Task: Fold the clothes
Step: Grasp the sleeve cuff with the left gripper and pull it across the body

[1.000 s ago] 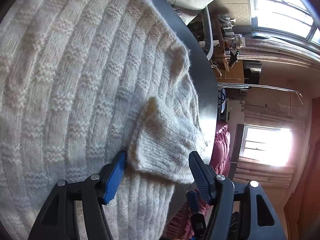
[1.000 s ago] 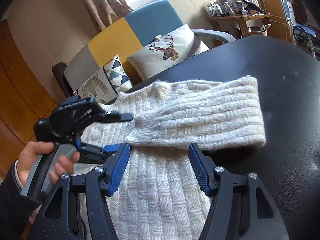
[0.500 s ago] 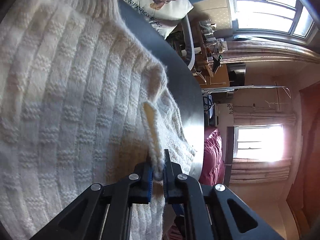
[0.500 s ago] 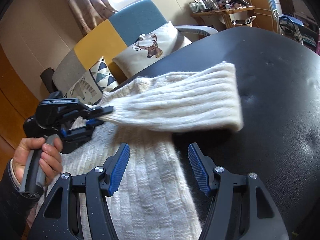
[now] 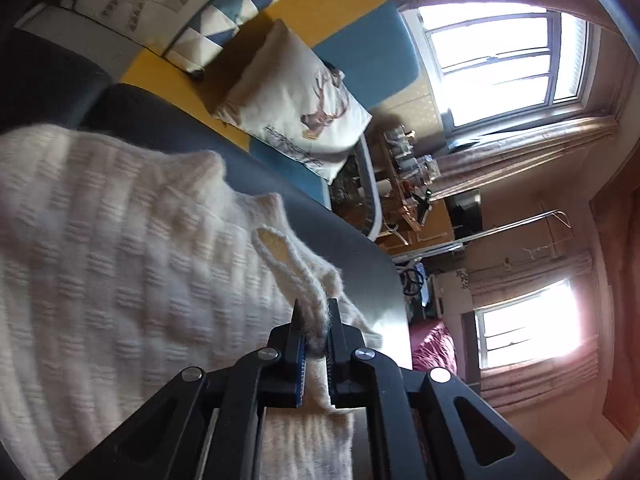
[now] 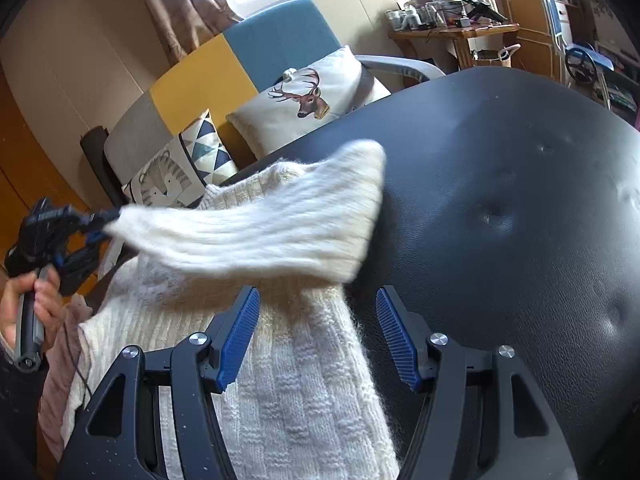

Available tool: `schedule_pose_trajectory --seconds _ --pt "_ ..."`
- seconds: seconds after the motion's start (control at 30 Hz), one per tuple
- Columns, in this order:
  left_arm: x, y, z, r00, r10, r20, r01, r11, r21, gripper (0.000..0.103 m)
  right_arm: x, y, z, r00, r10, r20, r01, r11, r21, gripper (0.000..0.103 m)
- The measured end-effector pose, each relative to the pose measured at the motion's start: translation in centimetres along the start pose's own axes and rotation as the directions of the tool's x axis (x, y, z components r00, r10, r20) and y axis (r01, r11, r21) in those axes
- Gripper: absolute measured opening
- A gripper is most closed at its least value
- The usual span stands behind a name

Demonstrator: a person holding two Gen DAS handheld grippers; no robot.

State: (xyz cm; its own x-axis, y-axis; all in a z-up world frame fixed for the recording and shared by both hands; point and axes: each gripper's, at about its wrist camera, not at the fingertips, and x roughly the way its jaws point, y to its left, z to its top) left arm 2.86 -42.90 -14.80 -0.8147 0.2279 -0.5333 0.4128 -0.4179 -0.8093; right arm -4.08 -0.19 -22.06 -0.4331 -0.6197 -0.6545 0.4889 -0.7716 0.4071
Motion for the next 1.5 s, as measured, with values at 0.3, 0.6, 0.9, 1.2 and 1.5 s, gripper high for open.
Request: schedule_pose_trajectory --seconds 0.3,0.6,0.9,1.2,1.5 --pt "-5.1 5.6 -2.9 0.983 0.154 0.099 -0.158 0.987 0.033 0.007 1.6 2.0 2.3 0.998 -0.062 -0.024 0.060 0.993 -0.098 0.064" --pt "-8.8 5.3 -3.2 0.965 0.182 0.191 -0.202 0.975 0.089 0.007 5.1 4.8 2.9 0.977 -0.198 -0.077 0.162 0.929 -0.333 0.064" --pt "-10.8 3.9 -3.0 0.964 0.128 0.232 -0.153 0.983 0.096 0.007 9.4 5.1 2.9 0.949 -0.299 -0.102 0.218 0.854 -0.472 0.064" --pt "-10.0 4.1 -3.4 0.968 0.160 0.195 -0.185 0.976 0.114 0.008 9.3 3.2 4.4 0.949 -0.313 -0.031 0.282 0.892 -0.354 0.064" --pt "-2.6 3.8 -3.0 0.961 0.264 0.087 -0.278 0.917 0.285 0.012 7.2 1.2 4.3 0.942 -0.334 -0.038 0.320 0.925 -0.204 0.069"
